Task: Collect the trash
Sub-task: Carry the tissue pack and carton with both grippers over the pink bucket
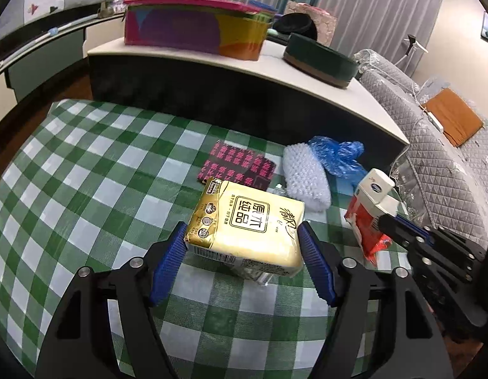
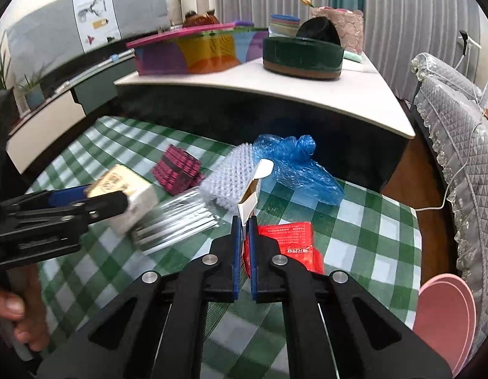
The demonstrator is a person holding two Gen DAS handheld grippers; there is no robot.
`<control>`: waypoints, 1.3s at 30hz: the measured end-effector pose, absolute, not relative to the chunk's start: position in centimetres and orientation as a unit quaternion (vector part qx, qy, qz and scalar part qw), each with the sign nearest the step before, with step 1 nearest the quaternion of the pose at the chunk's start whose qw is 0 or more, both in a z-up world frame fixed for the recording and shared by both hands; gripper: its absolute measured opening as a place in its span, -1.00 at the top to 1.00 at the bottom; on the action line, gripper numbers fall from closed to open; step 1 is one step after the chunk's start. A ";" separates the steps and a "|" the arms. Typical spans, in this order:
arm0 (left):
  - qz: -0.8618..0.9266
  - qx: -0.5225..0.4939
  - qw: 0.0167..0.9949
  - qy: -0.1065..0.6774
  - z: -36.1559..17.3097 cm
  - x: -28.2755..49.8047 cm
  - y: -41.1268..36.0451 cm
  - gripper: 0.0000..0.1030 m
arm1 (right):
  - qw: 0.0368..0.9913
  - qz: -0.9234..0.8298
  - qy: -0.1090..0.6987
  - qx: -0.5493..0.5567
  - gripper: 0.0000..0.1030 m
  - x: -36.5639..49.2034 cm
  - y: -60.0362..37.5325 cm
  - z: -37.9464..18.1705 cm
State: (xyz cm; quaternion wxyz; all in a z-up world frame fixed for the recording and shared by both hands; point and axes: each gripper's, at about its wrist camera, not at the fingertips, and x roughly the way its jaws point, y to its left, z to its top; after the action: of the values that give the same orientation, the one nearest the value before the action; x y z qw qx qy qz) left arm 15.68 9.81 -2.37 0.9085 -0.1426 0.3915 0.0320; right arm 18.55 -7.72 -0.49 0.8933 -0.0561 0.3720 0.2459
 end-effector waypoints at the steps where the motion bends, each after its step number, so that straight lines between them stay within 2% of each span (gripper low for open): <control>1: 0.031 -0.141 0.910 0.390 -2.2 15.6 9.7 -0.33 | 0.894 0.247 0.369 -0.054 0.91 18.1 -8.0 -0.1; 25: -0.013 -0.073 0.947 0.314 0.9 10.4 3.1 -0.33 | 0.926 0.203 0.319 -0.001 0.91 11.1 -17.1 4.7; 39: -0.027 -0.075 0.948 0.309 0.2 7.7 -0.9 -0.33 | 0.938 0.162 0.306 0.023 0.91 9.3 -21.9 5.9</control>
State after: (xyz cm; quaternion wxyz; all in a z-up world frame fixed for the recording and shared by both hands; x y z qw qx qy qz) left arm 7.73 -0.89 0.24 0.9479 -0.0750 0.3085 -0.0266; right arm 9.34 -21.87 5.89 0.9378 0.0232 0.3062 0.1621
